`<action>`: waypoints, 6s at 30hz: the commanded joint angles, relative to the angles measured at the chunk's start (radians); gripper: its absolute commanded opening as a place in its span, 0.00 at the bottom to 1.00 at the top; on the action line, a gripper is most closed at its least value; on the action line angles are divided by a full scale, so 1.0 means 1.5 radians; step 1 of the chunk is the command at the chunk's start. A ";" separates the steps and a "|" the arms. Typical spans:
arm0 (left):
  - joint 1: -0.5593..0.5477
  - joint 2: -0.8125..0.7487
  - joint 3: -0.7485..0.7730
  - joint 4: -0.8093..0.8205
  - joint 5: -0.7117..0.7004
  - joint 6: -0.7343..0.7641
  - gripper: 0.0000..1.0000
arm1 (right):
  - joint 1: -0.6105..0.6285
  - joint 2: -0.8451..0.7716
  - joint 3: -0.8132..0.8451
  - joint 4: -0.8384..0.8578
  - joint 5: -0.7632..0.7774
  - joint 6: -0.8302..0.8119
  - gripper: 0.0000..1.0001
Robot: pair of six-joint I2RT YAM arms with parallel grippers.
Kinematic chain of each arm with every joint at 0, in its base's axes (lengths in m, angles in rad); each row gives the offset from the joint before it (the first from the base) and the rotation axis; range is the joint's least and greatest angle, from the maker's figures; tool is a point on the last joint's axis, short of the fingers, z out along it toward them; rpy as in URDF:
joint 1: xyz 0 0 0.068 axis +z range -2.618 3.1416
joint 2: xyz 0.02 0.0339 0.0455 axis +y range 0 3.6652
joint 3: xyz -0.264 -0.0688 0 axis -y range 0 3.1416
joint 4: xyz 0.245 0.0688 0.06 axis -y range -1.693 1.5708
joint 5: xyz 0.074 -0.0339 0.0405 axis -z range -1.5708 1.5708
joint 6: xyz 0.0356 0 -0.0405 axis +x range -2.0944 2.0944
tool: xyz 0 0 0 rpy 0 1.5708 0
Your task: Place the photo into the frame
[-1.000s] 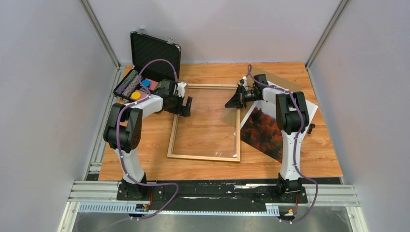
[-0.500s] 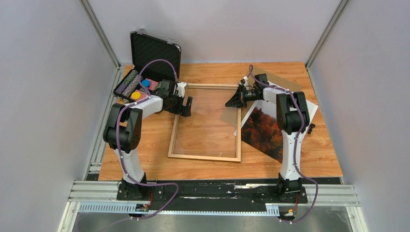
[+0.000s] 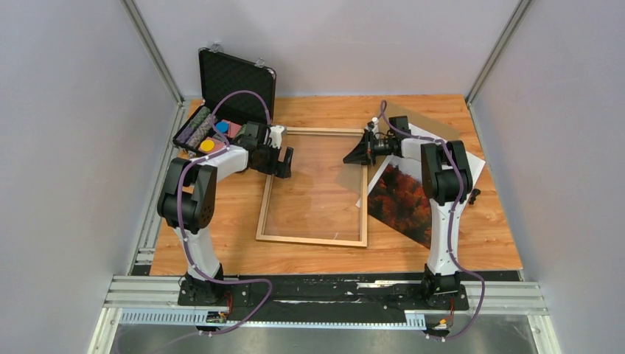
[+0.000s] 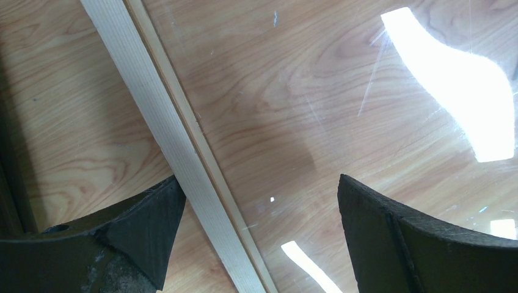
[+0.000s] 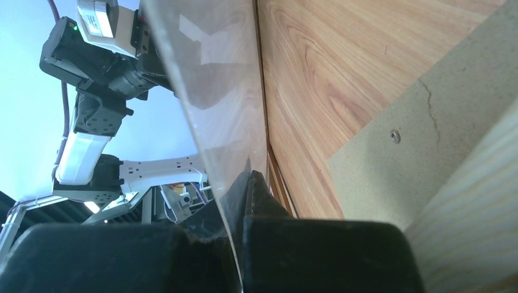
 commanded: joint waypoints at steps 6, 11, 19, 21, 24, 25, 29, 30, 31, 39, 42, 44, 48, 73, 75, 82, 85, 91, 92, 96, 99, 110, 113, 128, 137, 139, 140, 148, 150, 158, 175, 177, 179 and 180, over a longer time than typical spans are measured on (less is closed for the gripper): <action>-0.008 -0.025 -0.006 0.010 0.039 -0.008 1.00 | 0.006 -0.021 -0.034 0.110 -0.028 0.119 0.00; -0.008 -0.026 -0.004 0.010 0.037 -0.007 1.00 | 0.005 -0.028 -0.053 0.157 -0.037 0.156 0.00; -0.008 -0.041 0.007 0.000 0.025 0.000 1.00 | 0.006 -0.050 -0.111 0.278 -0.037 0.254 0.00; -0.008 -0.046 0.010 -0.003 0.022 0.003 1.00 | 0.007 -0.056 -0.129 0.298 -0.030 0.268 0.00; -0.008 -0.055 0.013 -0.007 0.018 0.008 1.00 | 0.007 -0.066 -0.145 0.319 -0.016 0.283 0.00; -0.008 -0.059 0.014 -0.007 0.015 0.009 1.00 | 0.007 -0.069 -0.149 0.323 -0.012 0.287 0.00; -0.008 -0.073 0.020 -0.013 0.007 0.016 1.00 | 0.008 -0.073 -0.158 0.347 -0.003 0.307 0.00; -0.008 -0.075 0.021 -0.014 0.006 0.016 1.00 | 0.008 -0.071 -0.158 0.351 -0.003 0.312 0.00; -0.008 -0.079 0.022 -0.017 0.005 0.017 1.00 | 0.008 -0.070 -0.160 0.355 -0.002 0.315 0.00; -0.005 -0.097 0.034 -0.031 -0.003 0.024 1.00 | 0.009 -0.071 -0.177 0.366 0.008 0.321 0.00; -0.002 -0.102 0.041 -0.037 -0.005 0.027 1.00 | 0.008 -0.078 -0.190 0.375 0.017 0.329 0.00; 0.000 -0.104 0.045 -0.044 -0.009 0.028 1.00 | 0.010 -0.082 -0.197 0.385 0.020 0.337 0.00; 0.005 -0.113 0.043 -0.052 -0.019 0.050 1.00 | 0.013 -0.094 -0.193 0.379 0.019 0.316 0.00; 0.040 -0.158 -0.018 -0.048 -0.021 0.058 1.00 | 0.013 -0.155 -0.235 0.197 0.041 0.048 0.34; 0.041 -0.159 -0.018 -0.050 -0.022 0.058 1.00 | 0.013 -0.161 -0.245 0.193 0.043 0.037 0.34; 0.045 -0.164 -0.018 -0.050 -0.022 0.058 1.00 | 0.027 -0.180 -0.267 0.175 0.054 0.001 0.35; 0.047 -0.165 -0.019 -0.051 -0.021 0.058 1.00 | 0.035 -0.181 -0.266 0.171 0.052 -0.004 0.36; 0.050 -0.171 -0.020 -0.053 -0.024 0.060 1.00 | 0.051 -0.187 -0.268 0.146 0.055 -0.029 0.34; 0.051 -0.172 -0.019 -0.053 -0.024 0.060 1.00 | 0.051 -0.186 -0.267 0.146 0.056 -0.031 0.30; 0.053 -0.173 -0.022 -0.054 -0.024 0.060 1.00 | 0.050 -0.181 -0.258 0.147 0.052 -0.031 0.09; 0.057 -0.174 -0.028 -0.053 -0.028 0.061 1.00 | 0.050 -0.182 -0.251 0.148 0.043 -0.024 0.00; 0.076 -0.145 -0.058 -0.062 -0.025 0.092 1.00 | 0.039 -0.187 -0.247 0.241 -0.024 0.088 0.00; 0.080 -0.130 -0.065 -0.059 -0.009 0.095 1.00 | 0.038 -0.188 -0.259 0.291 -0.035 0.138 0.00; 0.086 -0.087 -0.069 -0.045 0.084 0.086 1.00 | 0.044 -0.170 -0.307 0.461 -0.044 0.237 0.00; 0.101 -0.057 -0.047 -0.074 0.191 0.080 1.00 | 0.046 -0.158 -0.307 0.462 -0.043 0.227 0.00; 0.106 -0.049 -0.042 -0.082 0.217 0.077 1.00 | 0.046 -0.158 -0.305 0.464 -0.042 0.229 0.00; 0.107 -0.043 -0.040 -0.088 0.237 0.076 1.00 | 0.046 -0.158 -0.304 0.469 -0.043 0.234 0.00; 0.110 -0.030 -0.037 -0.103 0.327 0.087 1.00 | 0.046 -0.137 -0.305 0.611 -0.058 0.344 0.00; 0.111 -0.029 -0.037 -0.103 0.330 0.087 1.00 | 0.045 -0.138 -0.306 0.618 -0.060 0.346 0.00; 0.111 -0.025 -0.036 -0.103 0.328 0.085 1.00 | 0.042 -0.155 -0.311 0.599 -0.069 0.321 0.00; 0.115 -0.028 -0.031 -0.110 0.344 0.091 1.00 | 0.037 -0.180 -0.319 0.568 -0.081 0.259 0.00; 0.115 -0.027 -0.030 -0.110 0.344 0.091 1.00 | 0.037 -0.183 -0.319 0.562 -0.081 0.254 0.00; 0.116 -0.026 -0.030 -0.109 0.347 0.090 1.00 | 0.037 -0.182 -0.319 0.555 -0.080 0.250 0.00; 0.116 -0.026 -0.030 -0.109 0.348 0.090 1.00 | 0.036 -0.181 -0.318 0.557 -0.081 0.250 0.00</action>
